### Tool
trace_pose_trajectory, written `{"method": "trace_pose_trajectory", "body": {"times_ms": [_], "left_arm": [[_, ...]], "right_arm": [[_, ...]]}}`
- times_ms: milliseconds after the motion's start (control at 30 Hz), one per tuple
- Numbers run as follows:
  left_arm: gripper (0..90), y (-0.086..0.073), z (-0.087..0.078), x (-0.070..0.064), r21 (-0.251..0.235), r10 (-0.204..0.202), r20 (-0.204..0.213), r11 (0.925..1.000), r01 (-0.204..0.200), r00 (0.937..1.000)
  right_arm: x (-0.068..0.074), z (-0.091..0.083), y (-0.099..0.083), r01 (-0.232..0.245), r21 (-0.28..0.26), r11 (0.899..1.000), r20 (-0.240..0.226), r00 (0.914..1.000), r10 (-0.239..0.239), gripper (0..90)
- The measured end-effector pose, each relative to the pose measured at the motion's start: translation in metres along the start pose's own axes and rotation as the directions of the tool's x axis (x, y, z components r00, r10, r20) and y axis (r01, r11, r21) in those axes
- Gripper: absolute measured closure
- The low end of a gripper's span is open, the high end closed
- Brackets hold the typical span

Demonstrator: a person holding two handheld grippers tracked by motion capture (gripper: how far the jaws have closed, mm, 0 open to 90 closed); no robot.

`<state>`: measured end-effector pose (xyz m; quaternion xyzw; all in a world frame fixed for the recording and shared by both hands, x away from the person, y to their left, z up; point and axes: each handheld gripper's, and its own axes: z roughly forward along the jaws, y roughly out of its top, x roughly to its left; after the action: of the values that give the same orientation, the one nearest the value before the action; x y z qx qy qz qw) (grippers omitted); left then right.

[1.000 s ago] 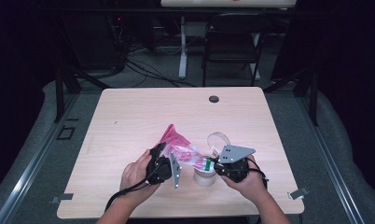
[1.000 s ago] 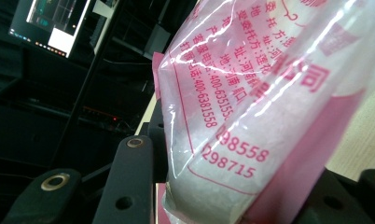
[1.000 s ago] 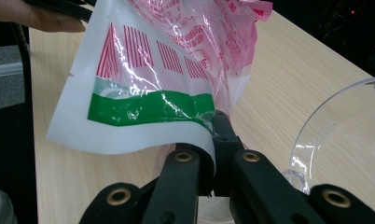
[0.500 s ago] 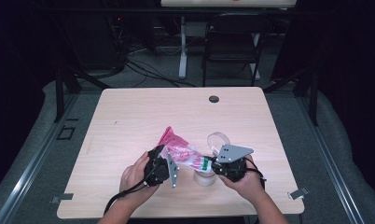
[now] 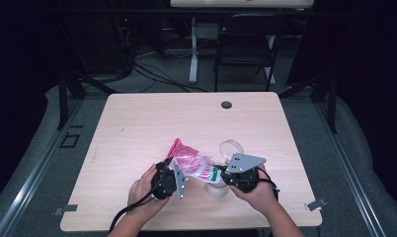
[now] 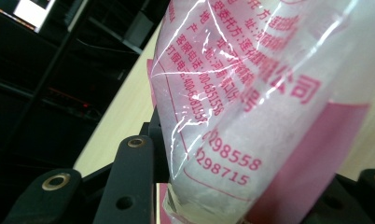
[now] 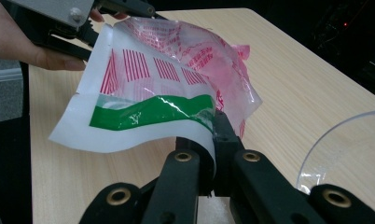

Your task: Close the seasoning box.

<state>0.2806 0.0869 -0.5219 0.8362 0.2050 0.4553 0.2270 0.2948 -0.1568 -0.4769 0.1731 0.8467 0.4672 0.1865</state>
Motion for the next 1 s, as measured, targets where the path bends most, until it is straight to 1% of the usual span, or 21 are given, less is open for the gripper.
{"method": "trace_pose_trajectory", "body": {"times_ms": [67,167,200,300,433,533,600,633,667,733,800,833,867,933,967,1000], "left_arm": [[65.3,-0.003,0.001,-0.002,-0.003,-0.013,0.007,0.9999,0.013,0.9999],[65.3,-0.005,0.002,-0.003,0.005,-0.047,0.034,0.9989,0.046,0.9983],[65.4,-0.006,0.002,-0.003,0.000,-0.061,0.042,0.9981,0.061,0.9972],[65.5,-0.008,0.003,-0.005,0.000,-0.088,0.064,0.9961,0.088,0.9941],[65.6,-0.009,0.005,-0.006,-0.005,-0.107,0.078,0.9941,0.108,0.9912],[65.7,-0.010,0.006,-0.006,-0.007,-0.132,0.091,0.9910,0.134,0.9870],[65.8,-0.011,0.007,-0.007,-0.010,-0.156,0.109,0.9874,0.158,0.9818],[65.8,-0.012,0.007,-0.009,-0.014,-0.161,0.112,0.9865,0.163,0.9807],[65.8,-0.013,0.008,-0.010,-0.010,-0.175,0.121,0.9841,0.177,0.9771],[66.0,-0.013,0.009,-0.012,-0.005,-0.189,0.139,0.9815,0.192,0.9720],[66.2,-0.014,0.011,-0.013,-0.002,-0.200,0.148,0.9792,0.203,0.9685],[66.3,-0.014,0.011,-0.014,0.001,-0.213,0.157,0.9765,0.216,0.9644],[66.4,-0.015,0.012,-0.014,0.001,-0.218,0.166,0.9752,0.221,0.9616],[66.5,-0.017,0.013,-0.016,0.003,-0.243,0.181,0.9690,0.247,0.9530],[66.5,-0.018,0.014,-0.016,0.002,-0.250,0.188,0.9671,0.254,0.9498],[66.6,-0.019,0.015,-0.017,-0.003,-0.267,0.191,0.9621,0.273,0.9445]], "right_arm": [[0.001,0.001,0.001,0.003,0.001,1.000,0.001,1.0000,-0.003,90.0],[0.002,0.002,0.001,0.006,0.002,1.000,0.001,1.0000,-0.006,90.0],[0.003,0.003,0.001,0.008,0.003,1.000,0.002,1.0000,-0.008,90.0],[0.004,0.003,0.002,0.009,0.003,1.000,0.002,1.0000,-0.009,90.0],[0.004,0.003,0.002,0.009,0.000,1.000,0.008,0.9999,-0.009,90.0],[0.005,0.002,0.003,0.012,-0.001,1.000,0.010,0.9999,-0.012,90.0],[0.006,0.002,0.003,0.015,-0.005,1.000,0.011,0.9998,-0.015,90.0],[0.006,0.002,0.003,0.018,-0.002,1.000,0.011,0.9998,-0.018,90.0],[0.006,0.002,0.004,0.021,-0.001,1.000,0.007,0.9998,-0.021,90.0],[0.007,0.003,0.004,0.025,0.000,1.000,0.014,0.9996,-0.025,90.0],[0.008,0.003,0.004,0.024,-0.003,1.000,0.015,0.9996,-0.024,90.0],[0.008,0.003,0.004,0.025,0.001,1.000,0.017,0.9995,-0.025,90.0],[0.008,0.003,0.004,0.028,0.006,1.000,0.017,0.9995,-0.028,90.0],[0.009,0.003,0.004,0.032,0.009,0.999,0.020,0.9993,-0.032,90.0],[0.009,0.004,0.004,0.034,0.010,0.999,0.022,0.9992,-0.034,89.9],[0.010,0.004,0.004,0.036,0.012,0.999,0.020,0.9991,-0.036,89.9]]}}
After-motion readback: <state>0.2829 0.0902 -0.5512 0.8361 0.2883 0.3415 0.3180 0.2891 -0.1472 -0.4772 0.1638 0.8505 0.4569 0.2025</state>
